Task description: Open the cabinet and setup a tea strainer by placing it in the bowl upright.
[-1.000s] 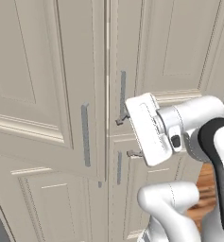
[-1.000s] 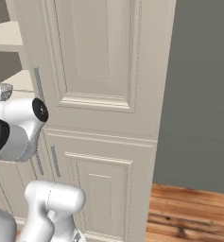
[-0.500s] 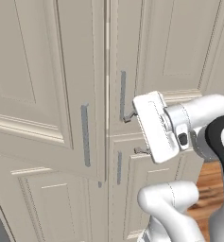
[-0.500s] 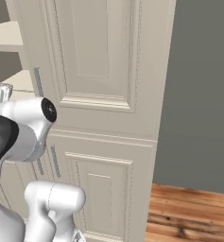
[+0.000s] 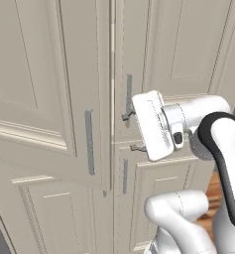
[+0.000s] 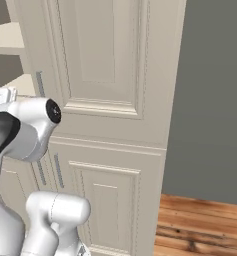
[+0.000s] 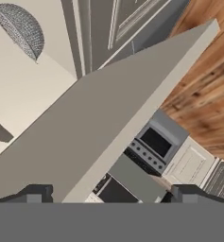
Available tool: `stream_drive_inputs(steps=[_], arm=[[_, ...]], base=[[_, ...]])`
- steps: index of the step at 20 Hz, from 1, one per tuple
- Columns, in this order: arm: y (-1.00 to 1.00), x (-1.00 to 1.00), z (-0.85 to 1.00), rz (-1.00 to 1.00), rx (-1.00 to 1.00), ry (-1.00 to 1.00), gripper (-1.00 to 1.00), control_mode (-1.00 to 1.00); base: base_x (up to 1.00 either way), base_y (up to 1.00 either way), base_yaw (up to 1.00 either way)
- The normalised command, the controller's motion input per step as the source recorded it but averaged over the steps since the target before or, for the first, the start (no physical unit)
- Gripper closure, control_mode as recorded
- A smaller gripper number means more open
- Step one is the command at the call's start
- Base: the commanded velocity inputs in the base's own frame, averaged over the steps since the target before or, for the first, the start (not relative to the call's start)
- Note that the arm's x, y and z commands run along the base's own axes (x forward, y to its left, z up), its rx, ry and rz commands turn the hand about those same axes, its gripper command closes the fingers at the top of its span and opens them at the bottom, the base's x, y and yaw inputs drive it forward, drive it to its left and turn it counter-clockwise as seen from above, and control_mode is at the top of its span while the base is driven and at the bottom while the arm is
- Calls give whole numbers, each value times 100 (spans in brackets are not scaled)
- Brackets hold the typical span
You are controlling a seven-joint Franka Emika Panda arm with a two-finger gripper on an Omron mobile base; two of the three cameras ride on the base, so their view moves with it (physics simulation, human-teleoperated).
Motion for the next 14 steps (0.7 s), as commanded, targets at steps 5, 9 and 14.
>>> stream_drive_inputs(steps=[5, 9, 14], arm=[[24, 14, 0, 0, 0, 3, -100, -100], [27, 29, 0, 0, 0, 1, -100, -100], [10, 47, 0, -3, 0, 5, -100, -100]], base=[[0, 0, 0], [0, 0, 0], [0, 0, 0]])
